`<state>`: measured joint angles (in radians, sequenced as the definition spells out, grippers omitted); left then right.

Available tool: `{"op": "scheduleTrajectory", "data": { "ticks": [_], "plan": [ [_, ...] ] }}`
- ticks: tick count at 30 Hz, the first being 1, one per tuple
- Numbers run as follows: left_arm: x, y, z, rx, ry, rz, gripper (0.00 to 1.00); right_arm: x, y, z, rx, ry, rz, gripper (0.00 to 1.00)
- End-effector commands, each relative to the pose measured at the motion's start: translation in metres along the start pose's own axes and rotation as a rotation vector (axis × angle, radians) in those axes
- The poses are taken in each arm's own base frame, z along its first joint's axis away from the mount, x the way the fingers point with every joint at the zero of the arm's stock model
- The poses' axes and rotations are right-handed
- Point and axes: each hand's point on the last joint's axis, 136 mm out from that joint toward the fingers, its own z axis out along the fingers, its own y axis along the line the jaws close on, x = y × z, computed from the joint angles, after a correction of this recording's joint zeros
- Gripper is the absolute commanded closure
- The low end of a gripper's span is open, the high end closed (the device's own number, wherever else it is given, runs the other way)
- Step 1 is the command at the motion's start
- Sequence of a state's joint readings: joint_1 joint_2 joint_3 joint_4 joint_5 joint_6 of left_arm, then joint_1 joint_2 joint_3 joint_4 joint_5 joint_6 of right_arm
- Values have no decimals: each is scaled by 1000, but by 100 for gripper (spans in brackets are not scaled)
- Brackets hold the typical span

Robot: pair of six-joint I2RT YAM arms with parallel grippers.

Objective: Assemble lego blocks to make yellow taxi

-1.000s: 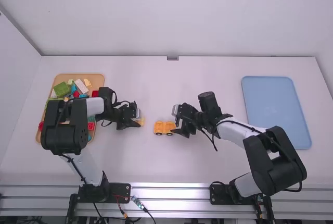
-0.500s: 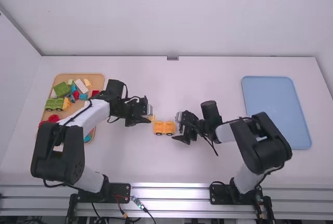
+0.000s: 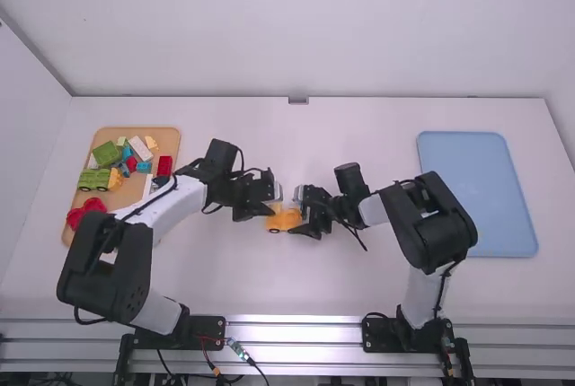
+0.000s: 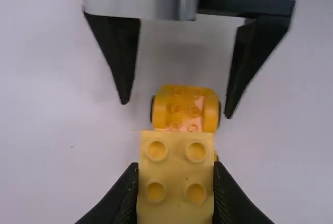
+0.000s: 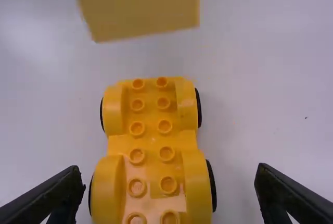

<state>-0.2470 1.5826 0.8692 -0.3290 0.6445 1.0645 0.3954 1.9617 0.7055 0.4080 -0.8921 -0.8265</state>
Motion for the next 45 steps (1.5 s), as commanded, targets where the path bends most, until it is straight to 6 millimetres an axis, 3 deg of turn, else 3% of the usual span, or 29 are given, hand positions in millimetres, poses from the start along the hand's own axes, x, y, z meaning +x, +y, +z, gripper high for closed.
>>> {"op": "scheduleTrajectory", "data": {
  "ticks": [1,11,19,28,35,45],
  "plan": [
    [9,1,1,-43,39,-118,98,4,13,6,-37,-7,-9,16],
    [7,-12,2,12,5,-135,98,14,27,13,12,18,-67,17],
    [8,-24,4,56,2,-101,98,16,18,19,2,29,-37,19],
    [10,-23,4,51,8,-100,98,26,-1,33,19,46,65,14],
    [21,-18,5,20,69,-101,98,23,1,30,29,37,35,21],
    [38,-14,17,-24,85,-120,98,17,3,28,43,-5,-14,16]
  ]
}}
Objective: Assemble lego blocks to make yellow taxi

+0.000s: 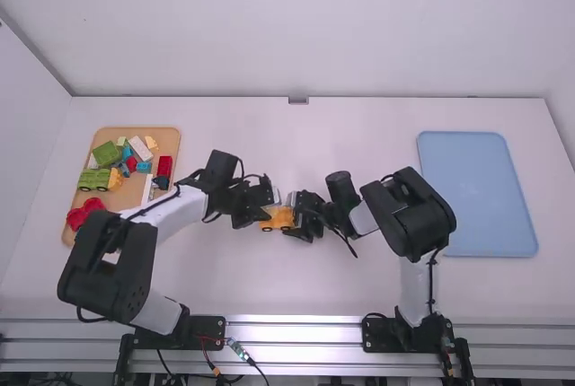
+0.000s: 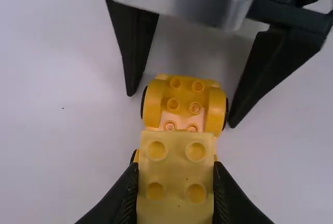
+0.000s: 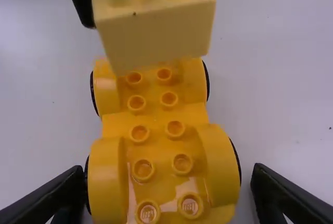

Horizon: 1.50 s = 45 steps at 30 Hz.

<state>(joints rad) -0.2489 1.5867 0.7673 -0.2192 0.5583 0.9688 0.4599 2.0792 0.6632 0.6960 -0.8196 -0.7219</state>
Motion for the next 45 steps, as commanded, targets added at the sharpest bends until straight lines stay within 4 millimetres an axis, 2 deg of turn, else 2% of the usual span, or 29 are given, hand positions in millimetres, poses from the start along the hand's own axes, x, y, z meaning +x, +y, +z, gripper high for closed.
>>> {"op": "scheduleTrajectory", "data": {
  "ticks": [1,19,21,22,26,33,45],
  "plan": [
    [9,-8,5,24,15,-27,98,3,5,1,-16,-1,9,15],
    [21,-7,15,42,43,-48,98,-13,2,4,-82,-43,-44,17],
    [23,-5,15,37,64,-54,99,-13,3,4,-85,-46,-44,22],
    [23,-5,15,40,65,-52,98,-13,2,4,-84,-44,-43,31],
    [21,-1,13,31,61,-49,98,-13,3,4,-85,-42,-32,47],
    [20,4,15,3,69,-26,98,-10,5,3,-95,-32,-33,51],
    [22,-7,14,52,56,25,98,-8,6,3,-98,-27,-30,51]
  ]
}}
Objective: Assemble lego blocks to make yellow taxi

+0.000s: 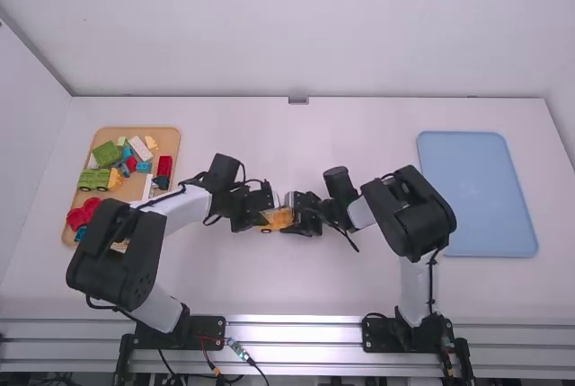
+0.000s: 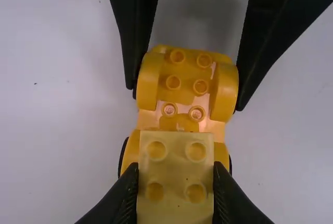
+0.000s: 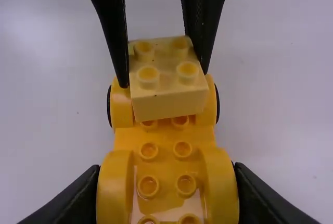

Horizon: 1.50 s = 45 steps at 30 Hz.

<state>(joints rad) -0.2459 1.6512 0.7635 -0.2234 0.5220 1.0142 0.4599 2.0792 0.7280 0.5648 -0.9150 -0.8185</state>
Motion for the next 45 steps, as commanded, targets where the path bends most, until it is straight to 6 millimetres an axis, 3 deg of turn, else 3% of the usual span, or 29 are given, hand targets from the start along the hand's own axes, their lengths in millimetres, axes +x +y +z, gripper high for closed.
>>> {"op": "scheduleTrajectory", "data": {
  "ticks": [1,17,45],
  "plan": [
    [-1,-3,2,22,-8,22,98,4,0,0,-3,9,13,51],
    [-8,-13,2,66,-44,71,98,5,2,0,-11,12,25,51],
    [-2,-10,3,46,-23,69,98,8,5,0,-22,23,29,51]
  ]
}}
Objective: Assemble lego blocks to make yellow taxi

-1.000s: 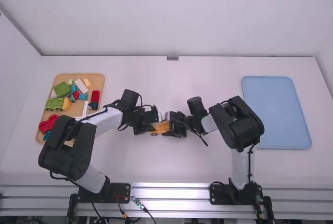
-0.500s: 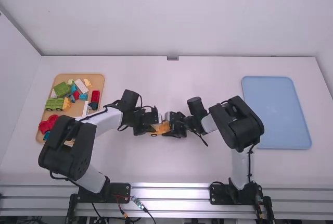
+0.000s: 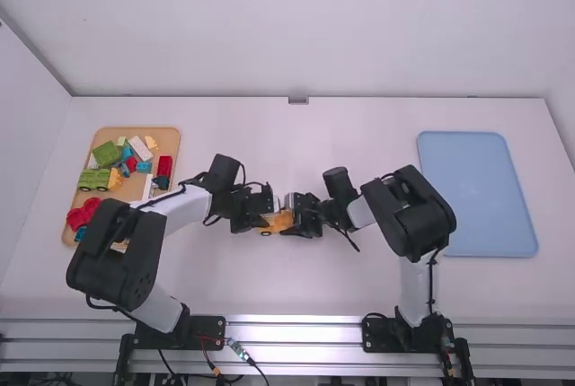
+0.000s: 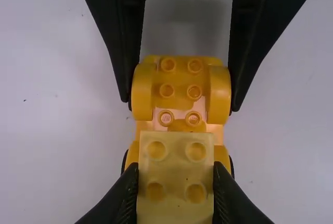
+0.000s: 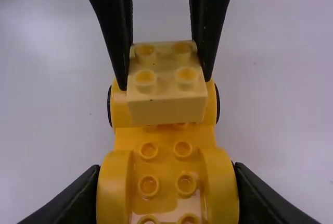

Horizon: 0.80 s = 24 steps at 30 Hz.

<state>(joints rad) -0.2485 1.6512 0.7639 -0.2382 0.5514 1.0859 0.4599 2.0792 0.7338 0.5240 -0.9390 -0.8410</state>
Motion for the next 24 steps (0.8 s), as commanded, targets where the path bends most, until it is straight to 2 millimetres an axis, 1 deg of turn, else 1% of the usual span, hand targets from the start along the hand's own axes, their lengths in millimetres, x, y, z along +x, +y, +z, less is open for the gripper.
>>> {"op": "scheduleTrajectory", "data": {
  "ticks": [1,2,3,13,15,17,19,24],
  "plan": [
    [1,-4,3,19,-5,-1,98,8,-1,0,9,26,24,51],
    [1,-4,3,19,-5,-4,96,8,-1,0,9,27,24,51],
    [1,-4,3,19,-4,-4,98,8,-1,0,9,26,24,51],
    [5,-6,6,10,-10,-1,97,7,-1,0,10,26,23,51],
    [4,-4,6,3,-7,-33,95,7,-1,0,11,24,20,51],
    [2,-3,5,8,-7,-48,96,7,-1,0,11,24,20,51],
    [1,-4,3,20,3,-44,98,7,-2,0,12,24,20,51],
    [-4,-1,-1,29,8,-52,98,8,-4,-2,18,24,23,51]
  ]
}}
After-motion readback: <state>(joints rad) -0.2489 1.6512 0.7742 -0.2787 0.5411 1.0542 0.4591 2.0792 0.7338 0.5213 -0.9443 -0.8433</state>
